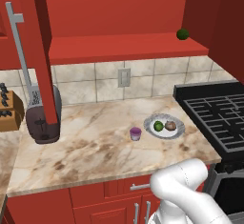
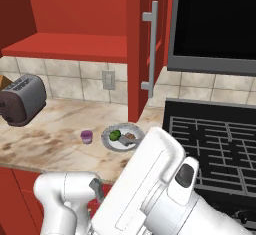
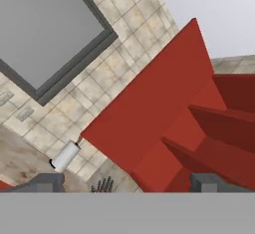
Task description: Pick the avocado and bread from the counter and place them on the plate. Then pick the jam from the cabinet and place it next to the plate. Lastly close the cabinet door.
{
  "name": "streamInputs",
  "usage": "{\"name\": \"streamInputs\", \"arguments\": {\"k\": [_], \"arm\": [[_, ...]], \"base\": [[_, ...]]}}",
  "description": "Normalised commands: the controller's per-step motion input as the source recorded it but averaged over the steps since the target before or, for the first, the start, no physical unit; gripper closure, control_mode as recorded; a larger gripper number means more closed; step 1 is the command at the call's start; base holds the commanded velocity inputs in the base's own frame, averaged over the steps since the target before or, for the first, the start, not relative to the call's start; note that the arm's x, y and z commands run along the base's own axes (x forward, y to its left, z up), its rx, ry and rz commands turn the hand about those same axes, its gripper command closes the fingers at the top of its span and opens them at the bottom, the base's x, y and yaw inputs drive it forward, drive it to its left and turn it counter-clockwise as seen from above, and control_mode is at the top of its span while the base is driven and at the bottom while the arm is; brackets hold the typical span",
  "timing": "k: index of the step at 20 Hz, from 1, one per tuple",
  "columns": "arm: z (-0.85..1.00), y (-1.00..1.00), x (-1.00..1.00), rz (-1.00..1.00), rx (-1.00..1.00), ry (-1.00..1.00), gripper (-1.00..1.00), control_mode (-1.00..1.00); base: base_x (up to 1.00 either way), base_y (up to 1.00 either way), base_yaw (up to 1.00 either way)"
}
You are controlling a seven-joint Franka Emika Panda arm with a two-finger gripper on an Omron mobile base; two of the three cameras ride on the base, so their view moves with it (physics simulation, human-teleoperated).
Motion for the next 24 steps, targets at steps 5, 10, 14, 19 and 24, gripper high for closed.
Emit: {"name": "streamInputs", "arguments": {"k": [5,10,14,19,24], "arm": [[-0.12,-0.22,0.7,0.01,0.0,-0.09,-1.0,-1.0],[-0.05,-0.58,0.71,0.0,0.0,-0.01,-1.0,-1.0],[0.0,-0.69,0.68,0.0,0.0,-0.03,-1.0,-1.0],[0.0,-0.33,0.57,0.0,0.0,-0.03,-1.0,-1.0],[0.0,-0.06,0.68,0.0,0.0,-0.11,-1.0,-1.0]], "base": [[0.0,0.0,0.0],[0.0,0.0,0.0],[0.0,0.0,0.0],[0.0,0.0,0.0],[0.0,0.0,0.0]]}}
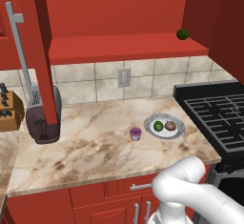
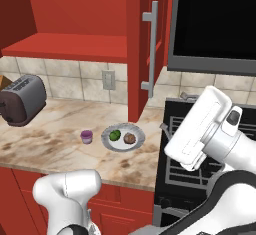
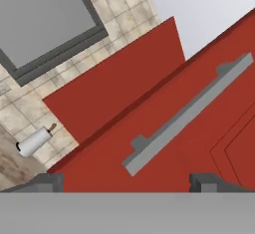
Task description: Pick the avocado and bread from the counter and place them on the plate. Then pick the jam from the cabinet and place it next to the plate. Lastly close the cabinet door.
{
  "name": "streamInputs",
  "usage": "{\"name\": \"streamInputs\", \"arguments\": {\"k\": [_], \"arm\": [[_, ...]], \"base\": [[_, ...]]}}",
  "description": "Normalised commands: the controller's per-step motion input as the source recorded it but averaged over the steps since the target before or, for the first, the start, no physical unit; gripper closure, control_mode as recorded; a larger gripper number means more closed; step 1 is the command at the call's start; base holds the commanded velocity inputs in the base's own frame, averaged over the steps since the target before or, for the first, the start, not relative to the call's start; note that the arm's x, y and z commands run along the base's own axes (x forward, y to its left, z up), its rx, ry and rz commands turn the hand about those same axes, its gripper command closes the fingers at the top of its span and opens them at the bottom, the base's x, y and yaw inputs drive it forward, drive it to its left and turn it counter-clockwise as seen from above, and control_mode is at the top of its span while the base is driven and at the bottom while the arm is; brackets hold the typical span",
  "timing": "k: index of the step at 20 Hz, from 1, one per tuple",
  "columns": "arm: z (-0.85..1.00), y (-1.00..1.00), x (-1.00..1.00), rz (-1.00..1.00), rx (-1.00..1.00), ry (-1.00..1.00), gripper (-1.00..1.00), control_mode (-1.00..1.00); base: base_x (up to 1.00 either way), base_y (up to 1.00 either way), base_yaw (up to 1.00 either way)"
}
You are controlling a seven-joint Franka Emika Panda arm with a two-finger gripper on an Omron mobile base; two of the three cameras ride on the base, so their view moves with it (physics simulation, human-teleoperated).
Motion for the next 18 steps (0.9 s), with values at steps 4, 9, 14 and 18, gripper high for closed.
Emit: {"name": "streamInputs", "arguments": {"k": [4,9,14,18], "arm": [[-0.02,-0.02,0.76,0.0,0.0,-0.13,-1.0,-1.0],[-0.02,-0.01,0.71,0.0,0.0,-0.13,-1.0,-1.0],[-0.01,0.0,0.53,0.0,0.0,-0.11,-1.0,-1.0],[0.0,0.01,0.02,0.01,0.0,-0.08,-1.0,-1.0]], "base": [[0.0,0.0,0.0],[0.0,0.0,0.0],[0.0,0.0,0.0],[0.0,0.0,0.0]]}}
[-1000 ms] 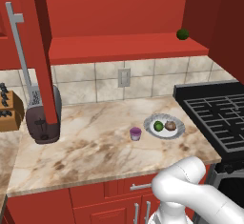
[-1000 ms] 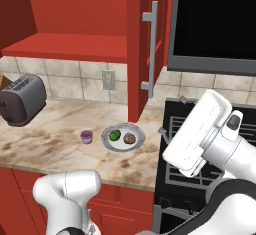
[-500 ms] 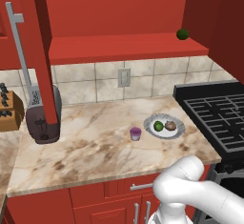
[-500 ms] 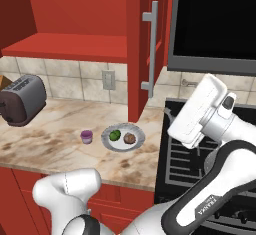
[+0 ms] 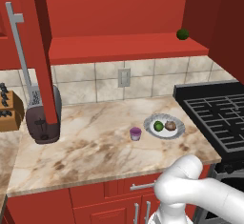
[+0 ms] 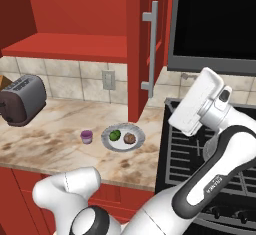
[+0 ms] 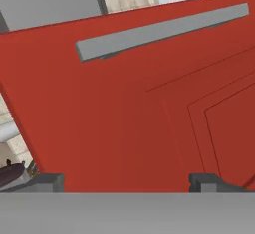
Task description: Pick the avocado and bread from the counter and place them on the plate. Then pick the jam from the cabinet and place it next to the plate. Lastly close the cabinet door.
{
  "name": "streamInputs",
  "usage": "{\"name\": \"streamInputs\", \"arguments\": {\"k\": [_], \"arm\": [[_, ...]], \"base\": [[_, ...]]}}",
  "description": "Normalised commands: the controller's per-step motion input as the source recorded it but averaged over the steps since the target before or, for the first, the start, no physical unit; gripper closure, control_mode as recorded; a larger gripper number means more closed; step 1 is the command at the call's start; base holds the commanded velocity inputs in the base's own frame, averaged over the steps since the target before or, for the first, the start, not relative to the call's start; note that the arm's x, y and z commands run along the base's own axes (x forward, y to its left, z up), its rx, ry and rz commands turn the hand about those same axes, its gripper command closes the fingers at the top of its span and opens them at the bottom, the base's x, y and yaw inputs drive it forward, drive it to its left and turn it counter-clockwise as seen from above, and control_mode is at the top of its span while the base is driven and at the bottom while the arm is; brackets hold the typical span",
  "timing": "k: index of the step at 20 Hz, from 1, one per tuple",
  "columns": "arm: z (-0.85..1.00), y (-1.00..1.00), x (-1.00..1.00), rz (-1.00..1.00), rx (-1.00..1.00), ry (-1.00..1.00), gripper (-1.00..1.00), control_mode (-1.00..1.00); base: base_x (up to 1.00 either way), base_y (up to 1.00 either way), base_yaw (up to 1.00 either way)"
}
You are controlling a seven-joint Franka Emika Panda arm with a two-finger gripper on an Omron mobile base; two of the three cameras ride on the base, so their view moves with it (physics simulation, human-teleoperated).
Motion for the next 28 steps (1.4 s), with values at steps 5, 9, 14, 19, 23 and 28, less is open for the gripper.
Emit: {"name": "streamInputs", "arguments": {"k": [5,9,14,19,23,28], "arm": [[0.02,0.15,0.0,0.0,0.0,-0.08,-1.0,-1.0],[0.07,0.38,0.0,0.0,0.0,-0.03,-1.0,-1.0],[0.08,0.4,0.0,0.0,-0.01,0.0,-1.0,-1.0],[0.1,0.42,0.0,0.0,-0.02,0.0,-1.0,-1.0],[0.19,0.46,0.0,0.0,-0.01,0.0,-1.0,-1.0],[0.29,0.49,0.0,0.0,0.0,0.0,-1.0,-1.0]], "base": [[0.0,0.0,0.0],[0.0,0.0,0.0],[0.0,0.0,0.0],[0.0,0.0,0.0],[0.0,0.0,0.0],[0.0,0.0,0.0]]}}
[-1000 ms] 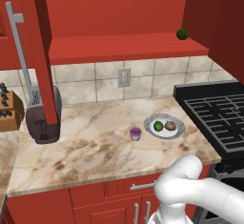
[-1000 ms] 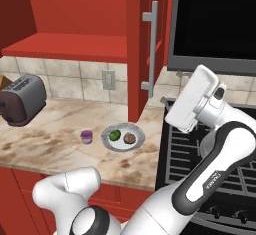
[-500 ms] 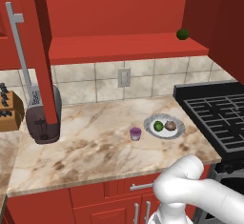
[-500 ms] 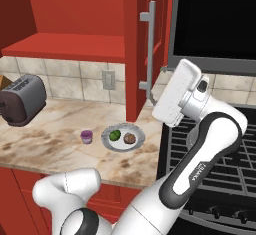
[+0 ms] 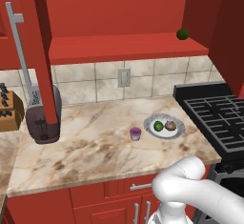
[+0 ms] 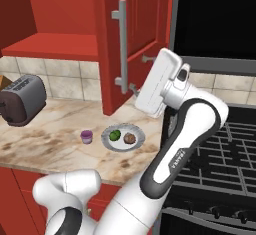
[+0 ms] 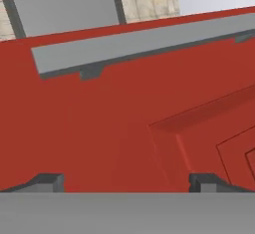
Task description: Pick the avocado and bread from the counter and place them on the plate. Then pick the jam from the cabinet and place it next to the plate. Lastly close the cabinet door.
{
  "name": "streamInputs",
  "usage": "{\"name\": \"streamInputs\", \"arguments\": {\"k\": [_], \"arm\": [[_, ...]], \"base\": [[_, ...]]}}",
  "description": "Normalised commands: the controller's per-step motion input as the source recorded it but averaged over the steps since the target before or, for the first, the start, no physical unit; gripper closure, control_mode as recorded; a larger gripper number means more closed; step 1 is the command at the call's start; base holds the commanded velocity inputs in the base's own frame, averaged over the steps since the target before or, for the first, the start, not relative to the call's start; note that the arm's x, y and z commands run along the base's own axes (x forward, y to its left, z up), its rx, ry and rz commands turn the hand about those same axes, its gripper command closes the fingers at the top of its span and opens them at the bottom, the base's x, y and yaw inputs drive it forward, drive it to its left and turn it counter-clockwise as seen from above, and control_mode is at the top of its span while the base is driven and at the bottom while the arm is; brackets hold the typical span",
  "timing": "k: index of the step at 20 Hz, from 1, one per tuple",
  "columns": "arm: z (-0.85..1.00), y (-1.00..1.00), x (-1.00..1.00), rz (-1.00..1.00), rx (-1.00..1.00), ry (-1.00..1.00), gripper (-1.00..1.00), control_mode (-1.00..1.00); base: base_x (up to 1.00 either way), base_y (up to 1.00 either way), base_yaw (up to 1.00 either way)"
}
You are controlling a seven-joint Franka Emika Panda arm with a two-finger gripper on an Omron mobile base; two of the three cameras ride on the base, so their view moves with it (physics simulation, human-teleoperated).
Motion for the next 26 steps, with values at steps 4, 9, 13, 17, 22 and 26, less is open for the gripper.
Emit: {"name": "streamInputs", "arguments": {"k": [4,9,13,17,22,26], "arm": [[0.16,0.6,0.0,-0.01,-0.03,0.0,-1.0,-1.0],[0.02,0.68,0.0,-0.08,-0.09,0.0,-1.0,-1.0],[0.0,0.61,0.0,-0.14,-0.11,0.0,-1.0,-1.0],[0.0,0.6,0.0,-0.21,-0.1,0.0,-1.0,-1.0],[0.0,0.47,0.06,-0.3,-0.07,0.0,-1.0,-1.0],[0.0,0.25,0.14,-0.33,-0.03,0.0,-1.0,-1.0]], "base": [[0.0,0.0,0.0],[0.0,0.0,0.0],[0.0,0.0,0.0],[0.0,0.0,0.0],[0.0,0.0,0.0],[0.0,0.0,0.0]]}}
